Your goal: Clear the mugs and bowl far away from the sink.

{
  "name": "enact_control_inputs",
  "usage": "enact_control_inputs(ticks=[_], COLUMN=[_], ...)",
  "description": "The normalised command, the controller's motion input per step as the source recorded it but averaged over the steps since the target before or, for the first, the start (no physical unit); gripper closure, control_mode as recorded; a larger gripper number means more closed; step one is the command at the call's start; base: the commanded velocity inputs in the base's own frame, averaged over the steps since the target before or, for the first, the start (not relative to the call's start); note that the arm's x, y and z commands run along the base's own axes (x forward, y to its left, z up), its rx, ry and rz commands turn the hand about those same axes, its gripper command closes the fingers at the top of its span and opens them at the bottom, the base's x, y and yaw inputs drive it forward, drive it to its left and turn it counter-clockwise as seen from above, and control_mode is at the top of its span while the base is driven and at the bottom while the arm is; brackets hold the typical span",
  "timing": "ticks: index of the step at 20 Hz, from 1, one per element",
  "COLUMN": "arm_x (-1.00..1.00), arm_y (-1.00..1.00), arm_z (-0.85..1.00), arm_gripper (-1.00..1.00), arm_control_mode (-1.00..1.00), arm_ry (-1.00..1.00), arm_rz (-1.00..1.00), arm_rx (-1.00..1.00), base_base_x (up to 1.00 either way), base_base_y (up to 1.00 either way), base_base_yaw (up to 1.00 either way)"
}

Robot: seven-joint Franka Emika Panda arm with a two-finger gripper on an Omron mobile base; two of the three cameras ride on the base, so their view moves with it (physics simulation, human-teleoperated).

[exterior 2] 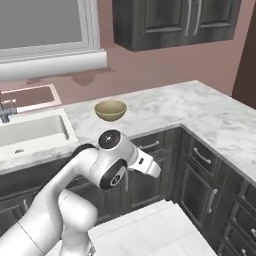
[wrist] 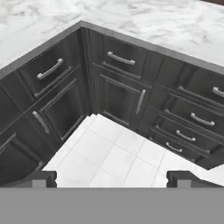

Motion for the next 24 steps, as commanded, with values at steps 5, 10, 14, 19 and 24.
enact_control_inputs(ticks=[5, 10, 14, 19, 24], arm_x=[0.00, 0.00, 0.00, 0.00, 0.00], arm_y=[0.00, 0.00, 0.00, 0.00, 0.00], arm_z=[0.00, 0.00, 0.00, 0.00, 0.00], arm_gripper=[-1.00, -1.00, -1.00, -1.00, -1.00], arm_control_mode=[1.00, 1.00, 1.00, 1.00, 1.00], arm_ry=[0.00, 0.00, 0.00, 0.00, 0.00], arm_rz=[0.00, 0.00, 0.00, 0.00, 0.00], arm_rx=[0.00, 0.00, 0.00, 0.00, 0.00], base_base_x=[-0.01, 0.37, 0.63, 0.69, 0.75], base_base_y=[-0.87, 0.04, 0.53, 0.53, 0.07], base_base_yaw=[0.14, 0.15, 0.24, 0.37, 0.43])
